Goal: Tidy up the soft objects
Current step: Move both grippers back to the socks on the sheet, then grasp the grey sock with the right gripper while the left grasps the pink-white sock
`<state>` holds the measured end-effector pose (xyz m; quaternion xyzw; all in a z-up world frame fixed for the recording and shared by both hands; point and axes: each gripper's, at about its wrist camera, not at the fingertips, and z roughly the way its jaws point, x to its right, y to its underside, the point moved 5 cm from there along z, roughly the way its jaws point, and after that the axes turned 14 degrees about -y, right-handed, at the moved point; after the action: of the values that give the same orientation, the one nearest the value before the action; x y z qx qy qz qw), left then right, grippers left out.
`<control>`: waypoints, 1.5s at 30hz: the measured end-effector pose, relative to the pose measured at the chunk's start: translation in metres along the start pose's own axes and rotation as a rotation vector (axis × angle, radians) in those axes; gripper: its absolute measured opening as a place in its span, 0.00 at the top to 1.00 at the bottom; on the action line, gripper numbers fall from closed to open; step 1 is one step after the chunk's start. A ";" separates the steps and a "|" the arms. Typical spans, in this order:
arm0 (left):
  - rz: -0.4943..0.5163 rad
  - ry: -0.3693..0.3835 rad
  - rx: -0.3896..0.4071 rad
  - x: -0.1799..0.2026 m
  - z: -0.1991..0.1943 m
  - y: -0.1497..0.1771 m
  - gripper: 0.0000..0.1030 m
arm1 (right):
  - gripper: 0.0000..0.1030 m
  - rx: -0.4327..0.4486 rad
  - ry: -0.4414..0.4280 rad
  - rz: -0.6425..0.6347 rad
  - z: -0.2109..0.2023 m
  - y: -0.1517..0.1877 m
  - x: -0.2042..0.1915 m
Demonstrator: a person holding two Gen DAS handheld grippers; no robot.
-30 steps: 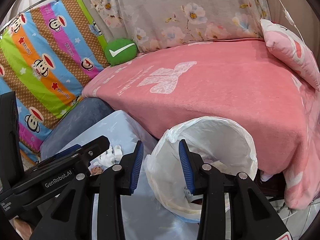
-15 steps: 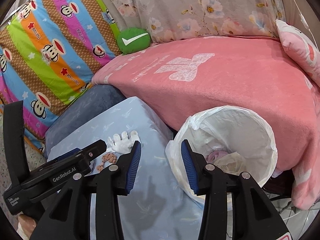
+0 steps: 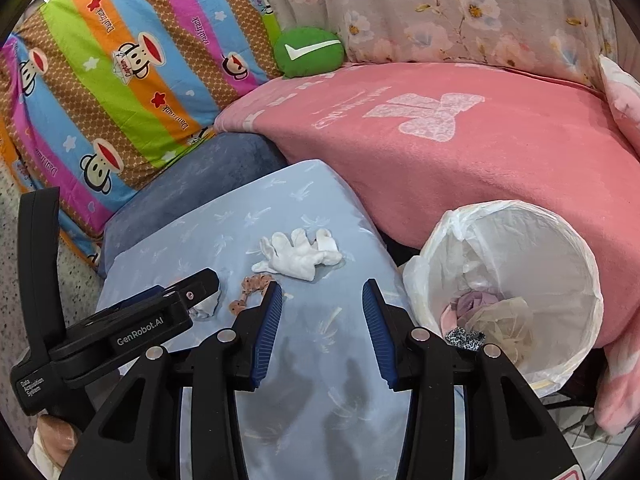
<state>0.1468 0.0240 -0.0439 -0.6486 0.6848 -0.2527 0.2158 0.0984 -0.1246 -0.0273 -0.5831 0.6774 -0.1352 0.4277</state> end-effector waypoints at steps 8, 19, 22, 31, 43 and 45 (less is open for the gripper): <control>-0.056 -0.042 -0.034 -0.044 0.016 0.002 0.22 | 0.59 -0.056 -0.027 -0.045 0.032 0.005 -0.030; -0.167 -0.111 -0.095 -0.109 0.045 0.006 0.19 | 0.54 -0.146 -0.088 -0.103 0.096 0.016 -0.076; -0.185 -0.126 -0.103 -0.120 0.052 0.005 0.19 | 0.54 -0.167 -0.105 -0.106 0.112 0.019 -0.084; -0.251 -0.130 -0.146 -0.143 0.080 -0.003 0.19 | 0.54 -0.233 -0.130 -0.107 0.163 0.025 -0.101; -0.244 -0.087 -0.191 -0.141 0.105 -0.003 0.32 | 0.53 -0.290 -0.142 -0.098 0.211 0.034 -0.109; -0.253 -0.074 -0.209 -0.142 0.109 -0.001 0.39 | 0.57 -0.307 -0.149 -0.090 0.216 0.037 -0.109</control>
<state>0.2252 0.1587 -0.1329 -0.7575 0.6117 -0.1813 0.1385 0.2277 0.0531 -0.1360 -0.6796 0.6297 -0.0056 0.3762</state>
